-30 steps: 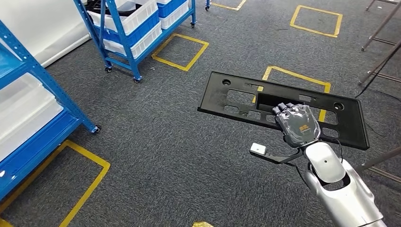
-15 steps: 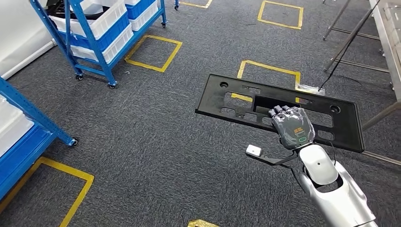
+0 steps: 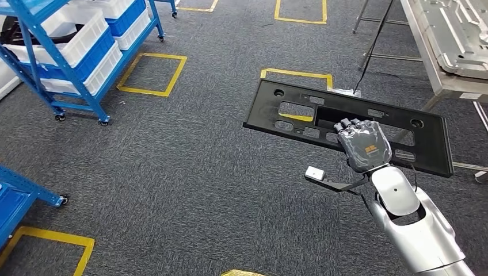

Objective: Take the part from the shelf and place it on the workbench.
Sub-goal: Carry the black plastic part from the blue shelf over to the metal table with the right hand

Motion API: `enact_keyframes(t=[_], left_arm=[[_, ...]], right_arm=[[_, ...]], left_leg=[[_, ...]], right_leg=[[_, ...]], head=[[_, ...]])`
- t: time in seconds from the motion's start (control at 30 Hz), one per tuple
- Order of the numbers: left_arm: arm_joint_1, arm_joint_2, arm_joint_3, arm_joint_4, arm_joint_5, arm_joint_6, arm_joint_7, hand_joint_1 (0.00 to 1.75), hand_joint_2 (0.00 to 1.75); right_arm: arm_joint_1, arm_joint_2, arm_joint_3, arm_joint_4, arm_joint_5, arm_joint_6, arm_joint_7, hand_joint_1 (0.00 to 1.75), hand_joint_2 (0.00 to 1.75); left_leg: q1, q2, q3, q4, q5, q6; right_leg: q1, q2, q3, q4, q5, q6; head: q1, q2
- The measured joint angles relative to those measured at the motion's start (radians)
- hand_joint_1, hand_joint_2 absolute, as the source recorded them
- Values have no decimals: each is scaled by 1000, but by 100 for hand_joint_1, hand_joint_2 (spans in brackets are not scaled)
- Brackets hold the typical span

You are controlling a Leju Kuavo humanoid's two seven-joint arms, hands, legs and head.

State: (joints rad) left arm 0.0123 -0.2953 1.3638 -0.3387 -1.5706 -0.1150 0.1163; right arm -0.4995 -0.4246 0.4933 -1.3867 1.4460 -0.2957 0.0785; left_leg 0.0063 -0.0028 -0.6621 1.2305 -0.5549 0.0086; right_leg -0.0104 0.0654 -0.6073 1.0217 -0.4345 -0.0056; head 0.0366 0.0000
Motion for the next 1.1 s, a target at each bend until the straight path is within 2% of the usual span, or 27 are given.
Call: enact_keyframes(t=[0.07,0.1,0.13,0.2,0.23,0.27,0.33,0.37,0.4,0.43,0.47,0.5,0.57,0.6,0.63,0.7,0.73,0.8,0.83,0.87,0.9,0.93,0.97,1.0,1.07,1.1], left_arm=[[1,0,0,-2,0,-2,0,0,175],[1,0,1,-3,0,-3,0,0,175],[1,0,1,-3,0,-4,0,0,175],[-1,0,2,-4,0,-6,0,0,175],[-2,0,3,-4,0,-6,0,0,175],[-2,0,3,-4,0,-6,0,0,175],[-1,-1,4,-6,0,-6,-1,0,175],[0,-1,4,-6,0,-6,-2,0,175],[1,-1,5,-7,0,-6,-2,0,175],[1,-1,5,-7,0,-6,-2,0,175],[1,-1,5,-7,0,-6,-2,0,175],[0,-2,5,-7,0,-6,-2,0,175],[0,-3,6,-7,0,-6,-3,0,175],[0,-3,6,-7,0,-7,-3,0,175],[-1,-4,6,-8,0,-7,-3,0,175],[-2,-5,6,-8,0,-8,-3,0,175],[-3,-6,6,-8,0,-8,-3,0,175],[-4,-7,7,-8,0,-8,-3,0,175],[-3,-7,7,-8,0,-9,-3,0,175],[-3,-7,7,-8,0,-9,-2,0,175],[-2,-7,7,-8,0,-9,-2,0,175],[-2,-7,7,-8,0,-9,-2,0,175],[-1,-7,7,-8,0,-9,-2,0,175],[-1,-7,7,-8,0,-9,-2,0,175],[-1,-7,8,-9,0,-8,-2,0,175],[-1,-7,10,-10,0,-8,-2,0,175]], right_arm=[[-1,-13,-5,-6,-11,6,-2,175,175],[-1,-19,-9,-10,-15,8,-4,175,175],[0,-25,-13,-13,-18,9,-6,175,175],[3,-41,-22,-19,-23,12,-8,175,175],[5,-51,-26,-22,-25,13,-9,175,175],[8,-61,-33,-26,-26,14,-9,175,175],[11,-72,-47,-34,-29,15,-9,175,175],[14,-75,-54,-37,-30,16,-10,175,175],[18,-78,-58,-39,-31,16,-10,175,175],[24,-81,-62,-40,-32,17,-10,175,175],[30,-84,-65,-41,-33,17,-10,175,175],[36,-88,-68,-43,-33,17,-10,175,175],[42,-93,-73,-50,-33,17,-10,175,175],[43,-95,-76,-55,-33,17,-10,175,175],[45,-95,-78,-58,-33,17,-10,175,175],[51,-97,-84,-63,-32,18,-10,175,175],[54,-98,-88,-65,-31,18,-10,175,175],[56,-100,-93,-69,-29,18,-10,175,175],[56,-99,-94,-71,-28,18,-10,175,175],[57,-99,-94,-72,-27,18,-10,175,175],[59,-98,-94,-73,-27,18,-11,175,175],[62,-98,-94,-73,-26,18,-12,175,175],[63,-98,-94,-73,-26,18,-12,175,175],[64,-98,-94,-73,-26,18,-12,175,175],[64,-98,-94,-73,-26,19,-11,175,175],[64,-98,-94,-74,-26,19,-11,175,175]], left_leg=[[3,-39,53,-130,61,6],[4,-53,69,-168,73,9],[3,-60,75,-182,73,13],[0,-42,78,-188,77,23],[0,-32,80,-194,81,31],[1,-21,82,-199,85,38],[0,0,84,-205,88,47],[-2,11,84,-206,87,49],[-4,23,83,-206,86,50],[-5,35,84,-205,84,50],[-5,46,86,-205,82,50],[-6,56,88,-205,80,49],[-9,76,94,-205,74,42],[-11,85,97,-205,71,38],[-13,94,100,-205,67,33],[-14,109,107,-207,62,24],[-12,100,108,-202,55,18],[-9,56,87,-144,16,10],[-7,30,61,-86,-15,8],[-6,17,27,-18,-48,8],[-6,11,-4,43,-70,7],[-6,9,-24,78,-74,7],[-6,8,-27,75,-57,7],[-5,4,-12,34,-22,9],[-3,-31,43,-99,51,15],[-2,-49,64,-148,70,18]], right_leg=[[0,23,-4,11,-6,8],[0,33,-8,15,-7,13],[-1,43,-12,16,-7,19],[-5,57,-17,15,-4,32],[-5,46,-21,20,-8,37],[-4,24,-30,40,-21,42],[-3,-33,-76,138,-76,48],[-4,-48,-110,206,-106,52],[-6,-55,-137,261,-124,54],[-7,-59,-150,287,-125,55],[-8,-62,-143,273,-108,56],[-8,-69,-114,218,-76,55],[-2,-105,-41,77,-20,48],[3,-118,-17,30,-7,42],[8,-124,-7,8,-5,37],[11,-104,-6,4,-5,26],[8,-93,-4,0,-3,20],[2,-75,1,-7,1,7],[2,-66,2,-8,1,2],[2,-56,2,-7,1,-1],[3,-44,1,-6,0,-3],[4,-32,1,-4,0,-3],[4,-19,1,-2,-1,-3],[4,-6,1,1,-3,-2],[4,19,-1,10,-8,2],[4,30,-4,13,-9,6]], head=[[1,0],[1,0],[1,0],[1,0],[1,0],[3,0],[6,0],[6,0],[6,0],[6,0],[7,0],[7,0],[6,0],[6,0],[6,0],[5,0],[5,0],[4,0],[3,0],[3,0],[3,0],[3,0],[3,0],[3,0],[3,0],[3,0]])
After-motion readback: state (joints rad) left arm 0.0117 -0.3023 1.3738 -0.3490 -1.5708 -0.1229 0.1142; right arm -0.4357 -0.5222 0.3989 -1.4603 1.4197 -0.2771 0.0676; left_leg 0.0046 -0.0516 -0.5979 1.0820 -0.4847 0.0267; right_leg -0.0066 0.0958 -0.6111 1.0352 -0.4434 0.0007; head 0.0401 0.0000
